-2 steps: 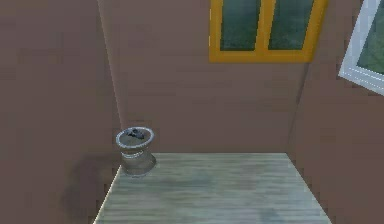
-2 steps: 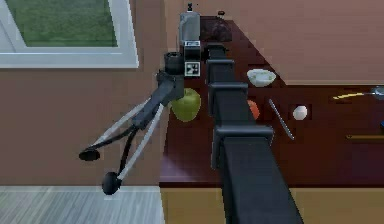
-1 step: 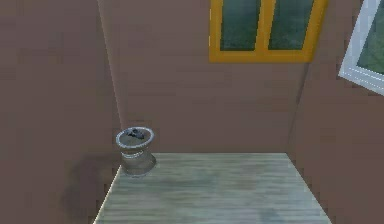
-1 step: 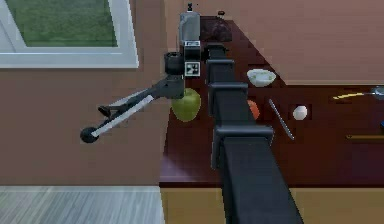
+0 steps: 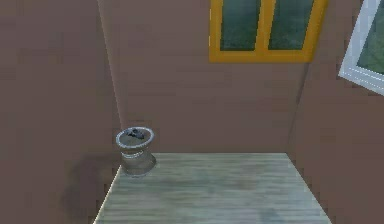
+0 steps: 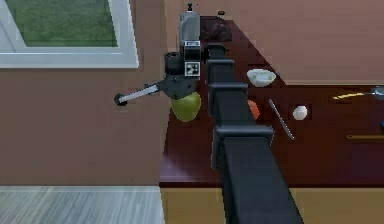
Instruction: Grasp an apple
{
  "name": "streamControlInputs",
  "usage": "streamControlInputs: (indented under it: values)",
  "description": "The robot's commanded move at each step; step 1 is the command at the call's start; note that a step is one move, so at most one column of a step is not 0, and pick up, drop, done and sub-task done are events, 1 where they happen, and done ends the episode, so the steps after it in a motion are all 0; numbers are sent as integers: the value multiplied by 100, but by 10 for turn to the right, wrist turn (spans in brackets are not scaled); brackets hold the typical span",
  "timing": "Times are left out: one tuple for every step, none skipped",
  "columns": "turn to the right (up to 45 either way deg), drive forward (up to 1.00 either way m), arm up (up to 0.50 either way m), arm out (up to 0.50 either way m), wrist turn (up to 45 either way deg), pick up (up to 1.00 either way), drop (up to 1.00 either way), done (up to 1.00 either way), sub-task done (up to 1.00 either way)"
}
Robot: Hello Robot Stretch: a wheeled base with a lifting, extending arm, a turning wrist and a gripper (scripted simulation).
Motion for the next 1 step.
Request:
streamControlInputs:
  values:
    - [0,0,0,0,450,0,0,0,0]
